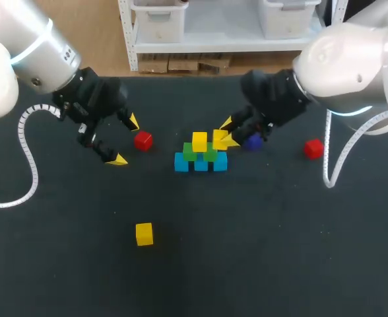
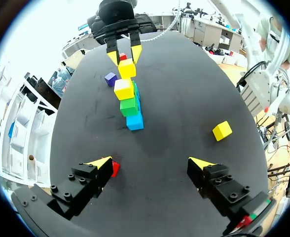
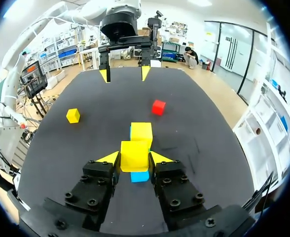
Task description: Place the blue cubes, place green cubes on the blue cubes, place the yellow cubes on the green cubes, then place the red cubes on the yellow cubes, and place purple cube on the red cubes.
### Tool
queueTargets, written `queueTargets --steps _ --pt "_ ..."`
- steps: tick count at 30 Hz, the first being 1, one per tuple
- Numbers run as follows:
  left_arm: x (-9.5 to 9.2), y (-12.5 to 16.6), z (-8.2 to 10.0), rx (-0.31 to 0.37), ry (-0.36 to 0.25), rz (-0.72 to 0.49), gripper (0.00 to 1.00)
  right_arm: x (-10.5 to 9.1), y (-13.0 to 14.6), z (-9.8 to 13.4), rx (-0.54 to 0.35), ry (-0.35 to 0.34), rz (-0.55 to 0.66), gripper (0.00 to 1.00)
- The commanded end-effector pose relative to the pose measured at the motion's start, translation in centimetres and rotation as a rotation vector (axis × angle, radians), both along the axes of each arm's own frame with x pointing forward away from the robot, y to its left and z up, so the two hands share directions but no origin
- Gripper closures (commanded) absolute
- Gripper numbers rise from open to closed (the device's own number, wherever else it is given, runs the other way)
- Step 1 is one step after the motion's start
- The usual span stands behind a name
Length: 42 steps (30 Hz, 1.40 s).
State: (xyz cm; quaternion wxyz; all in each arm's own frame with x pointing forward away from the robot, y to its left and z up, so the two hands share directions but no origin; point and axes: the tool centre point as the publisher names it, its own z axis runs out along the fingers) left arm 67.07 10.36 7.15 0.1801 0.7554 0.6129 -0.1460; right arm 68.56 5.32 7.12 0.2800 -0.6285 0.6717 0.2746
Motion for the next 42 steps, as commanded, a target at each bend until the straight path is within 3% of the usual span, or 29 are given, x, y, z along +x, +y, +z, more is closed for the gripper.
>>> queueTargets --steps 1,42 --pt "0.1 0.1 -0.1 -0.003 -0.001 -0.003 0.00 0.3 0.3 0.0 -0.006 0.004 0.007 1.00" --pt "0.1 0.1 -0.1 -0.003 -0.001 -0.003 0.00 1.0 1.0 -1.1 -0.042 0.028 0.021 1.00"
